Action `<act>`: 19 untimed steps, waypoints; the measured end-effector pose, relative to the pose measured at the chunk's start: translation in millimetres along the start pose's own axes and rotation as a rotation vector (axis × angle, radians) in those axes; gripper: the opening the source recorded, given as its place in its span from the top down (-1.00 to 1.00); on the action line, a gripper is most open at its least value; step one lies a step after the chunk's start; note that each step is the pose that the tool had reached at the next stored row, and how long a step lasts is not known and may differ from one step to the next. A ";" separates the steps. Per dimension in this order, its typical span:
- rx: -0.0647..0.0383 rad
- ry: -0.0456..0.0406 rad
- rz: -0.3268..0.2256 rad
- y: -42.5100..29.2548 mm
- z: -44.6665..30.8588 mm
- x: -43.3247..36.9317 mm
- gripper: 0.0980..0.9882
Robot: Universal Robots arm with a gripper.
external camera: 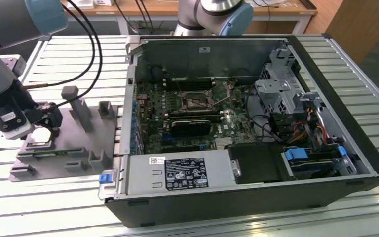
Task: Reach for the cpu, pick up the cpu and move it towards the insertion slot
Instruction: 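Pick up the cpu and move it towards the insertion slot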
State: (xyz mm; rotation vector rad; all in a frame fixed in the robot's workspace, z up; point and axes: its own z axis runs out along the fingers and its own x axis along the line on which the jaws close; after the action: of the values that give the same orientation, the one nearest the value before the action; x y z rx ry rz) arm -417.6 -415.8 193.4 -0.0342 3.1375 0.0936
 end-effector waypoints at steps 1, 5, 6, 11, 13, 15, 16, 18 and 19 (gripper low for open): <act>0.000 -0.0011 0.000 0.4 0.7 0.5 -0.49; 0.000 -0.0064 0.000 0.6 3.8 3.3 -0.49; 0.000 -0.0073 0.000 0.7 4.8 3.8 -0.49; 0.000 -0.0075 0.000 1.6 6.1 4.9 -0.30; 0.000 -0.0073 0.000 2.0 6.4 5.1 -0.30; 0.000 -0.0073 0.000 2.3 7.0 5.5 -0.28; 0.000 -0.0074 0.000 2.4 7.2 5.6 -0.28; 0.000 -0.0074 0.000 2.4 7.4 6.1 -0.12; 0.000 -0.0074 0.000 2.5 7.5 6.3 -0.12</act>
State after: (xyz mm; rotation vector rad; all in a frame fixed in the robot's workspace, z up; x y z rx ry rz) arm -423.9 -413.0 186.0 -0.0345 3.1302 0.0933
